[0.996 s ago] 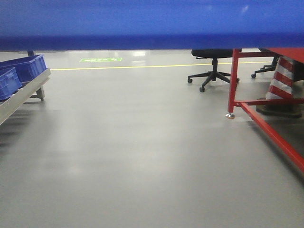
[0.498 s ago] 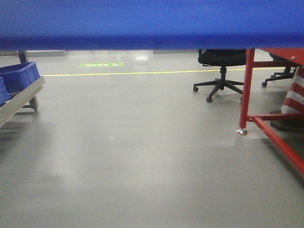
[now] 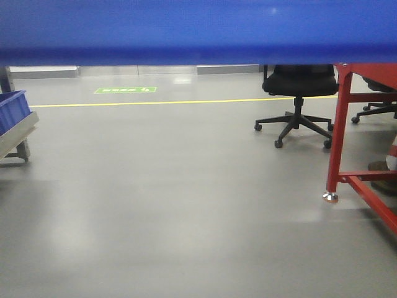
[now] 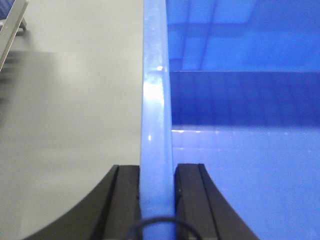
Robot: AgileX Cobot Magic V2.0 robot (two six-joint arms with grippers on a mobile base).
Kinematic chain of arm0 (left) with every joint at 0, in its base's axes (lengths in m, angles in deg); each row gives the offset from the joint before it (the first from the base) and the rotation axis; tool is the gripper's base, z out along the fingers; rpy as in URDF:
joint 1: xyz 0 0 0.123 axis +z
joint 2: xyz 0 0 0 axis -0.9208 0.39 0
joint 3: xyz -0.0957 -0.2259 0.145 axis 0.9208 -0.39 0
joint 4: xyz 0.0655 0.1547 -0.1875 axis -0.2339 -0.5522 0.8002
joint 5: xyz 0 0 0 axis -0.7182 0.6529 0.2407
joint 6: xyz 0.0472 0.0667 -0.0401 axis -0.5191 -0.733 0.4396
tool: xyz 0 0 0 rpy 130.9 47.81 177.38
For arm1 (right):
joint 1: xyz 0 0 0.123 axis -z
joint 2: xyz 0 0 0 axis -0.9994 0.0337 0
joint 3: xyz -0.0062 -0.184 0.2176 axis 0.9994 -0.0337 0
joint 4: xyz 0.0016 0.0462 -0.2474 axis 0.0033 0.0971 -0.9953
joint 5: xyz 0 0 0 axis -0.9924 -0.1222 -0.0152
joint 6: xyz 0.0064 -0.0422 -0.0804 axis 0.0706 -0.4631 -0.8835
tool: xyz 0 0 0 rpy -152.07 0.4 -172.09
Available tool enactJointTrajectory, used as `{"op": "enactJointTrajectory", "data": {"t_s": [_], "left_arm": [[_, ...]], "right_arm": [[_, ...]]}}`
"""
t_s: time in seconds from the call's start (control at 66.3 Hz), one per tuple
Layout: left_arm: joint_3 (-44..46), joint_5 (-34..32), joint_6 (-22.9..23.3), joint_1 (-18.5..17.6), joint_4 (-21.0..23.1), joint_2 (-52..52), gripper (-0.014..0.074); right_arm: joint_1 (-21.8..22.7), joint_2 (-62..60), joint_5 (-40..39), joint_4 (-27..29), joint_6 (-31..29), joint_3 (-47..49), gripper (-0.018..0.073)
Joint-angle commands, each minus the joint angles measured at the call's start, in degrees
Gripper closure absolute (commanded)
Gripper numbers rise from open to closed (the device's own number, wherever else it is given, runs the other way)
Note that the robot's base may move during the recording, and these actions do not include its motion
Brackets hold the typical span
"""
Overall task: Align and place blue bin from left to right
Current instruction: 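Drive across the floor past the chairs carrying the bin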
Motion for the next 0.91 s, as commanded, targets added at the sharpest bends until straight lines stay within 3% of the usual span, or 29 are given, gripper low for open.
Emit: {"op": "enactJointTrajectory", "data": {"t_s": [0.0,0.362,0.89], "left_arm": [[0.66,-5.45,0.52,-1.01,2.72,0.51,0.0707],[0.66,-5.45,0.52,-1.01,2.38,0.5,0.0707],[0.66,-5.45,0.52,-1.01,2.37,0.61,0.0707]], "right_arm": [[-1.01,0.53,-10.82,1.14,0.05,0.54,0.0643],[-1.01,0.53,-15.73,1.14,0.05,0.54,0.0643],[-1.01,0.53,-16.1,1.14,0.05,0.54,0.0643]]}}
